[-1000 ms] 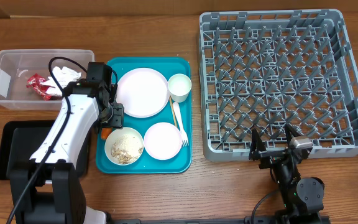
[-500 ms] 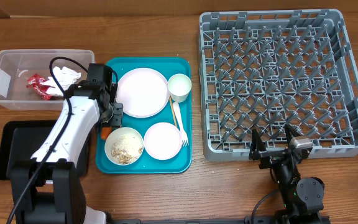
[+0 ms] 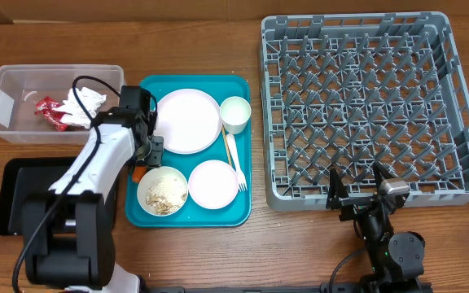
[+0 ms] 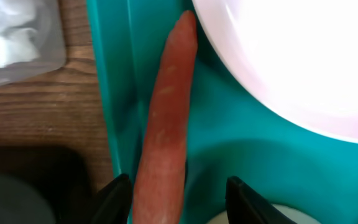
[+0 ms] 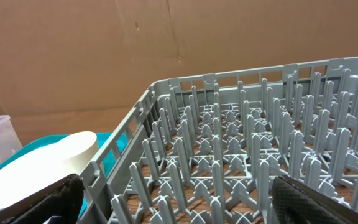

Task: Sort waste into correct bins and load items into the dishwasher rack
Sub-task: 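Lower the left gripper and grasp the orange carrot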

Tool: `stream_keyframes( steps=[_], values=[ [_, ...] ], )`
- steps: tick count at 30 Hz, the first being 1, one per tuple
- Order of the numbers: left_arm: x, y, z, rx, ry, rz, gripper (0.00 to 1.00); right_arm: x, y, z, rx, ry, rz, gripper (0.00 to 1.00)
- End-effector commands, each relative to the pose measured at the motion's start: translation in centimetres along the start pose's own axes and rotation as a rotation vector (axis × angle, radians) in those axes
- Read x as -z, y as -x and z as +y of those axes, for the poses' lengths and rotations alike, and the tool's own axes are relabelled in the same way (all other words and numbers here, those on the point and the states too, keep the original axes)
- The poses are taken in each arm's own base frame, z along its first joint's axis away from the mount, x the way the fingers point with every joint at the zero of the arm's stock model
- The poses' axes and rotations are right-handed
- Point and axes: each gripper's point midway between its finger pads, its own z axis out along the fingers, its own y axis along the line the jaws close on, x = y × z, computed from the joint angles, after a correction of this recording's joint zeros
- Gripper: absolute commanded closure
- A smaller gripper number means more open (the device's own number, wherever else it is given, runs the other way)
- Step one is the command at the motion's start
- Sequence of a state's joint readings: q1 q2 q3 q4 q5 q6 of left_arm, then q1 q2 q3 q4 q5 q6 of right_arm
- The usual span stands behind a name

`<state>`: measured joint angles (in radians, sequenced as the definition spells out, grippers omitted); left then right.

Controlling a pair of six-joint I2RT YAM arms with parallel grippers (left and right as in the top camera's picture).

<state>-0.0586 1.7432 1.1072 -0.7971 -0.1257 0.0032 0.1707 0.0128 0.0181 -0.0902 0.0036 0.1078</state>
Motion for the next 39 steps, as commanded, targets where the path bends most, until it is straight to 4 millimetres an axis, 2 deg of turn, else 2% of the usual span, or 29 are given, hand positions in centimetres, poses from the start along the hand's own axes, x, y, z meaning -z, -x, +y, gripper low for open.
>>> stream_keyframes(
  steps=[1, 9, 13, 23, 28, 32, 34, 39],
  values=[
    [-1.3, -0.6, 0.2, -0.024, 0.016, 0.041, 0.5, 0.0, -0.1, 0.0, 0.004, 0.003, -0.005, 0.0],
    [-4.0, -1.3, 0.2, -0.022, 0.016, 0.104, 0.49, 0.0, -0.1, 0.0, 0.004, 0.003, -0.005, 0.0],
    [-4.7, -1.7, 0.1, -0.022, 0.015, 0.127, 0.5, 0.0, -0.1, 0.0, 0.004, 0.003, -0.005, 0.0],
    [-4.7, -1.6, 0.2, -0.022, 0.016, 0.127, 0.73, 0.0, -0.1, 0.0, 0.004, 0.003, -0.005, 0.0],
    [-4.5, -1.3, 0.2, -0.022, 0.016, 0.122, 0.79, 0.0, -0.1, 0.0, 0.004, 0.003, -0.005, 0.0],
    [-3.9, -0.9, 0.4, -0.022, 0.02, 0.126, 0.88, 0.0, -0.1, 0.0, 0.004, 0.003, -0.005, 0.0],
    [-3.4, -0.5, 0.4, -0.022, 0.02, 0.125, 0.96, 0.0, -0.1, 0.0, 0.004, 0.003, -0.005, 0.0],
    [-2.1, 0.5, 0.6, -0.021, 0.02, 0.121, 0.97, 0.0, -0.1, 0.0, 0.004, 0.003, -0.005, 0.0]
  ],
)
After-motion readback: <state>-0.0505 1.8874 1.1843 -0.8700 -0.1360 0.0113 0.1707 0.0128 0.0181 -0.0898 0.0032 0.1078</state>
